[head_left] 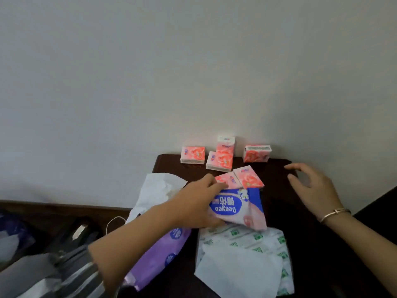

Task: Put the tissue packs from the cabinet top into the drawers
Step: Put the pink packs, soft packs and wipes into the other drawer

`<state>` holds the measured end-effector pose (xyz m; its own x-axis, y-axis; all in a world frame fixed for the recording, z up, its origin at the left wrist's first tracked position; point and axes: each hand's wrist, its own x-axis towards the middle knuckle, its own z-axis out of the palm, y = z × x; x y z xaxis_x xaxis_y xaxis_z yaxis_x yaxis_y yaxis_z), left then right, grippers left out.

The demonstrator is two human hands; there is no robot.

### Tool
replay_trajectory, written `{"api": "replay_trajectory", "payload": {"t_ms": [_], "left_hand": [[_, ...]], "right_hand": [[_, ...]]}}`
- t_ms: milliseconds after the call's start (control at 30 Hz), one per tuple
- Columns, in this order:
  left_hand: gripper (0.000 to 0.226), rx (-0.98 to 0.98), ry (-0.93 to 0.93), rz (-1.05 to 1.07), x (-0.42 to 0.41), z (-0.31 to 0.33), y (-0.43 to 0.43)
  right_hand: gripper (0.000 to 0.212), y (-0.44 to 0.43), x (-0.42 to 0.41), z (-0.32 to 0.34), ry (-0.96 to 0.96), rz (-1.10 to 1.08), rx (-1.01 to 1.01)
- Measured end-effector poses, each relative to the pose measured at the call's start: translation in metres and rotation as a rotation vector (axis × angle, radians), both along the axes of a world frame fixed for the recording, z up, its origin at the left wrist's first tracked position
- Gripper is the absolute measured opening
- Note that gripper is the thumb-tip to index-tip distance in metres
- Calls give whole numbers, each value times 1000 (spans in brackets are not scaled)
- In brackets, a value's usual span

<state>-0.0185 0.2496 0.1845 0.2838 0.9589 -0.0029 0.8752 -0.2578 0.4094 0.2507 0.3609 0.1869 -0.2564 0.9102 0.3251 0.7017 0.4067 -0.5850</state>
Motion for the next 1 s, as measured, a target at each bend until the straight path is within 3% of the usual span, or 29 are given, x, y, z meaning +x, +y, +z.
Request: {"api": "replay_trajectory", "payload": {"t_ms": [67, 133, 167, 233, 333, 500, 567, 667, 800, 900, 1000], "left_hand": [[97, -137, 40, -32, 6, -6, -10], [90, -226, -99, 38, 10, -3, -6], [80, -177, -158, 120, 10, -1, 2], [60, -30, -169, 348, 9, 3, 23], [58, -121, -80, 529, 18, -2, 50], [51, -356, 7, 590, 29, -11, 72], [48, -426, -39, 599, 28, -9, 74], [39, -462, -335, 666, 28, -9, 65], [31, -309, -1043, 878, 29, -2, 36], [32, -318, -1324, 762, 29, 7, 16], [51, -459, -1623, 613, 25, 13, -9]], "right_hand": [[25, 8, -9, 2, -90, 97, -48], [35, 13, -24, -1, -224, 176, -99], [41, 15, -32, -3, -278, 173, -133], [55, 19, -49, -9, -311, 100, -228], [70, 24, -70, -19, -232, -58, -455], [52, 31, -90, -26, -260, -223, -622], [45, 32, -95, -27, -207, -275, -682], [38, 23, -93, -30, 141, -334, -771], [26, -15, -86, -6, 689, -204, -774], [26, -47, -92, 11, 750, -13, -699], [24, -87, -112, 15, 564, -114, -485]]}}
